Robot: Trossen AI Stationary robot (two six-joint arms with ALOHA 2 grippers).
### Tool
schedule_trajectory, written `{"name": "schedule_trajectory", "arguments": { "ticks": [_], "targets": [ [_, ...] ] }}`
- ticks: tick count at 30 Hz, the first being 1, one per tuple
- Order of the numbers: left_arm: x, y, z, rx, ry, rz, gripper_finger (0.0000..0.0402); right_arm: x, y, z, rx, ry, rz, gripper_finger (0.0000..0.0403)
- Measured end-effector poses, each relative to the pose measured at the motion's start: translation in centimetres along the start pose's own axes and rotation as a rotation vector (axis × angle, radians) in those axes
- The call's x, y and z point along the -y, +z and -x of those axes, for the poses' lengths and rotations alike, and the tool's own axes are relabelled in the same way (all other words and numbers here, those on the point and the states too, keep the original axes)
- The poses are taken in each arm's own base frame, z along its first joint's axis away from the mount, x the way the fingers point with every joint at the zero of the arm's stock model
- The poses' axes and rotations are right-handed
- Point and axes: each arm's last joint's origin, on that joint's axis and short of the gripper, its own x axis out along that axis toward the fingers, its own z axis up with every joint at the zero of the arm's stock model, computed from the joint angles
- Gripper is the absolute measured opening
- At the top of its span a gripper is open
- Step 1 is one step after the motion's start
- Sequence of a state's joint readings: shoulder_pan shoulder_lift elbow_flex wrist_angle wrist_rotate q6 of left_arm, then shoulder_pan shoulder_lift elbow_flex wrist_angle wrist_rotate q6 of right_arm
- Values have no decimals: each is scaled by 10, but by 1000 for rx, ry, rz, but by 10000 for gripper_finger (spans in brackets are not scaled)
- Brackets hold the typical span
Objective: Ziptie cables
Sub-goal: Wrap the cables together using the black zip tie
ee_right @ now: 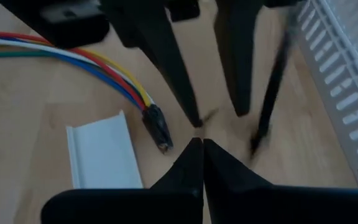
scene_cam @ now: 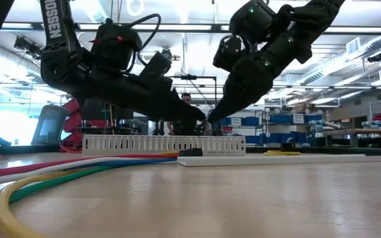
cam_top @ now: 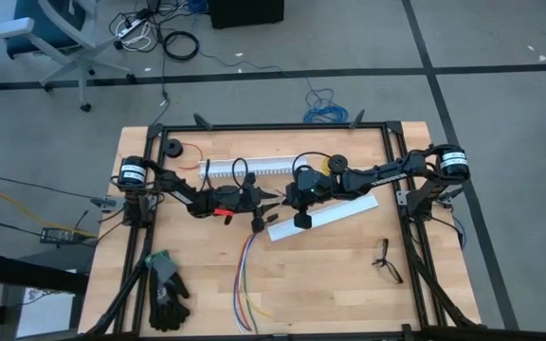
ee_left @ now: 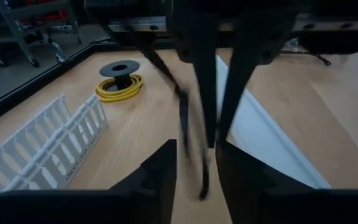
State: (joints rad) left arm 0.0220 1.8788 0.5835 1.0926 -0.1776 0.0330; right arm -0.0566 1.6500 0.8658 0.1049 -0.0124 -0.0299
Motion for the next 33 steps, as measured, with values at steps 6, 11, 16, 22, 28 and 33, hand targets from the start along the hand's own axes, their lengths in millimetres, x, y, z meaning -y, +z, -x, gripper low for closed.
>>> {"name": "schedule_trajectory", "arguments": {
  "ticks": [6,11,16,22,28,33],
  "targets": [
    [-3,5,17,-3,-4,-5,123,1,0,0,-4,-13,-3,0],
    [-8,7,43,12,-2,48,123,1,-1,0,-9,-14,-3,0],
    [-5,4,60,5,-52,181,122,2,-4,0,-40,-27,-5,0],
    [7,-3,56,-161,-108,248,122,5,-15,1,-160,-81,-25,0],
    [16,9,36,-357,-72,186,122,5,-20,2,-209,-84,-63,0],
    [19,21,27,-463,-60,139,122,4,-22,2,-223,-82,-63,0]
  ]
}}
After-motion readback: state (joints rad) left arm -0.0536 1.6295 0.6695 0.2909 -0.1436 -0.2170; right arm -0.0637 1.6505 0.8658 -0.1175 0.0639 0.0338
